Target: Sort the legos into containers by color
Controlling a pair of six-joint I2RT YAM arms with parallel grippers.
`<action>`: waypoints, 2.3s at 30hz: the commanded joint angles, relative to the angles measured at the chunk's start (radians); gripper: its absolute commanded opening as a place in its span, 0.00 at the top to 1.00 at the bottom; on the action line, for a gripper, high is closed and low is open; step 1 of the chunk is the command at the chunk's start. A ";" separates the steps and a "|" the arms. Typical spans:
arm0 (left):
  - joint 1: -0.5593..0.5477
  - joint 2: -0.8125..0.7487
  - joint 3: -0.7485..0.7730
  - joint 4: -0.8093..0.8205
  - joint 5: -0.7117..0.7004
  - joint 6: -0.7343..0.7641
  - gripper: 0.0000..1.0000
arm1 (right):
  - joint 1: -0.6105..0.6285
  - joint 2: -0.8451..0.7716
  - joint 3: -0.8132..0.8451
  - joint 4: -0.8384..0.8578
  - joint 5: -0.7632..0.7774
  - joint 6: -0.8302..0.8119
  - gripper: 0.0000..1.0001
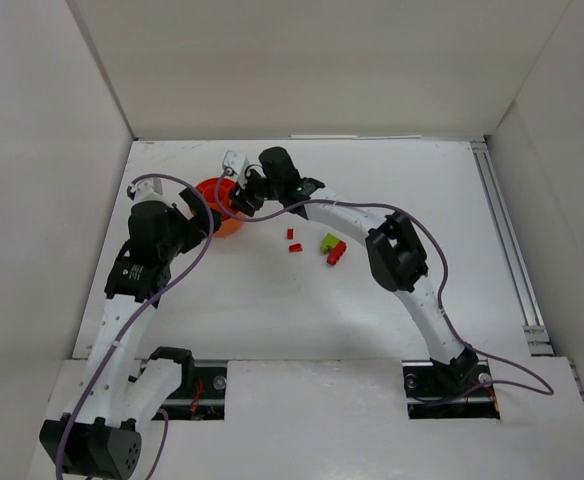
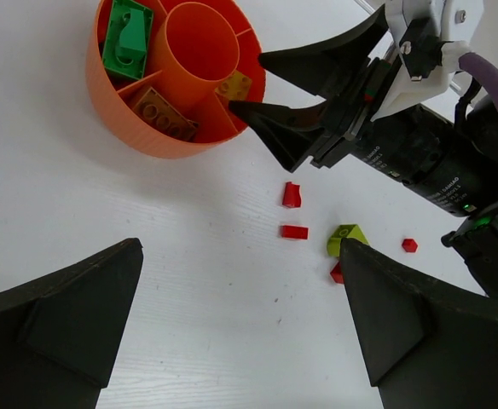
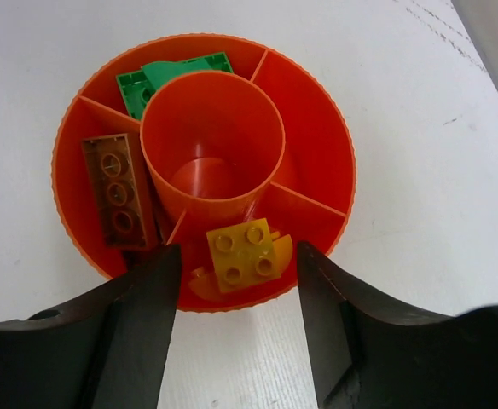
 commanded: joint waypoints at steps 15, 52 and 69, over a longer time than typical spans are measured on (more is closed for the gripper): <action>0.004 0.002 0.031 0.033 0.083 0.019 0.00 | -0.027 -0.221 -0.095 0.068 -0.064 0.006 0.18; -0.127 0.248 -0.077 0.306 0.320 0.004 0.00 | -0.045 -0.721 -0.984 -0.264 0.717 1.046 0.17; -0.127 0.209 -0.086 0.277 0.292 0.004 0.00 | -0.076 -0.663 -1.017 -0.222 0.860 1.083 0.51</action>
